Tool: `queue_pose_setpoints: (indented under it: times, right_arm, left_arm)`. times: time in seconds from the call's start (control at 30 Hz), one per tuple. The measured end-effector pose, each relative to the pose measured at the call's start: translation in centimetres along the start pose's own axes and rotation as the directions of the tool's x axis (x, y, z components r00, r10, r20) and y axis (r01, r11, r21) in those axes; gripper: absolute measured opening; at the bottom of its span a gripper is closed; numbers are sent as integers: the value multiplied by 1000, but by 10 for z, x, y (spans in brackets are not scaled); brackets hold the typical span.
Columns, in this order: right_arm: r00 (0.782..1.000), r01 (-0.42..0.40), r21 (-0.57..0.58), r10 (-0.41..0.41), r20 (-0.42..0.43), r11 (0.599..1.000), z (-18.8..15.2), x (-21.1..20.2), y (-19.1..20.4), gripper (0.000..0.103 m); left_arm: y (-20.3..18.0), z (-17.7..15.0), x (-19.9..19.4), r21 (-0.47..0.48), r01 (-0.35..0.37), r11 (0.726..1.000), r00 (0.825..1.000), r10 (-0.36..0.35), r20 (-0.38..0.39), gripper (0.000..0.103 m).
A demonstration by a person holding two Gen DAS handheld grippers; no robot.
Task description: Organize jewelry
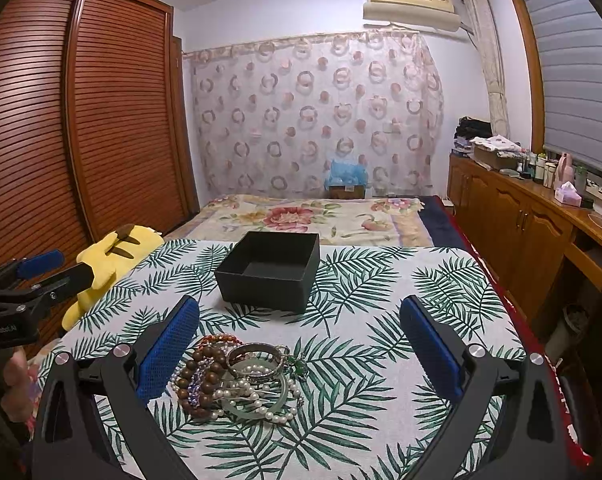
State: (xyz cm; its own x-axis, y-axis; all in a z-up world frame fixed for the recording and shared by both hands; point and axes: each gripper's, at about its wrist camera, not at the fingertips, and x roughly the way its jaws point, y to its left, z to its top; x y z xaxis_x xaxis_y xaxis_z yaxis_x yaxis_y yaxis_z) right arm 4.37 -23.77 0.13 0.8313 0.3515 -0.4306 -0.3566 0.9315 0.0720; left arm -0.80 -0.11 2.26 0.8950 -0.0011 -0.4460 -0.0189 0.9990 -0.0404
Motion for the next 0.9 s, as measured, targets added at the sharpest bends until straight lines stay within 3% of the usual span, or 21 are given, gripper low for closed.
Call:
queue_pose_setpoints:
  times: [0.9]
  right_arm:
    - [1000, -1, 0, 1, 1, 1000, 5, -5, 3, 101]
  left_arm:
    - [-1, -3, 2, 1, 0, 1000, 1000, 0, -1, 96]
